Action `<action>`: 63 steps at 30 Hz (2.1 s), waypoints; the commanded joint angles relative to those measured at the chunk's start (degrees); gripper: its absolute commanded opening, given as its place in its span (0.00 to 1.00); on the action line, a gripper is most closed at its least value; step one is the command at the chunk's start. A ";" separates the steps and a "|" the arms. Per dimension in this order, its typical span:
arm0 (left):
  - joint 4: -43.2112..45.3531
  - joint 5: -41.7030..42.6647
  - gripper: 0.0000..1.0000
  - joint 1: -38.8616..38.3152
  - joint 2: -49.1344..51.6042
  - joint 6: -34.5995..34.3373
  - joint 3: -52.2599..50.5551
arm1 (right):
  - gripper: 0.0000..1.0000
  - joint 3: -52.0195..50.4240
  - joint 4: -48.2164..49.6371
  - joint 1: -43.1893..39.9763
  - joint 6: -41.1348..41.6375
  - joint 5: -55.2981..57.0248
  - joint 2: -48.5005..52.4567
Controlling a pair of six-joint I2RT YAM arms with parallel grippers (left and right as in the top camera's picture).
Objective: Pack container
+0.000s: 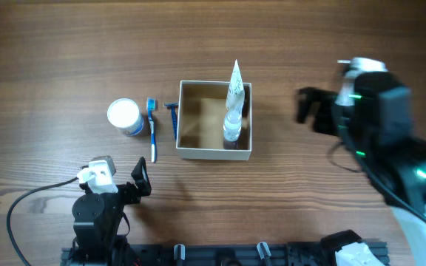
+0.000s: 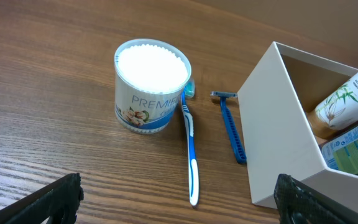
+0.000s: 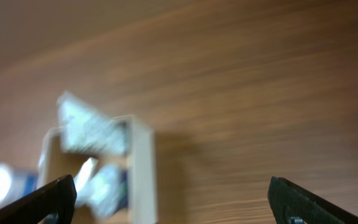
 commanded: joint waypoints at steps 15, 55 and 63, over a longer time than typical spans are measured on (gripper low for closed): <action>6.93 4.72 1.00 -0.26 -0.42 -0.33 -0.09 | 1.00 0.37 -1.05 -10.12 1.27 1.36 0.44; -19.74 -3.52 1.00 1.81 78.38 -1.49 63.56 | 1.00 0.35 1.18 -10.12 -30.60 2.86 26.93; -18.16 -3.87 0.99 4.39 84.98 -1.46 63.56 | 1.00 0.35 1.18 -10.12 -30.62 2.86 26.93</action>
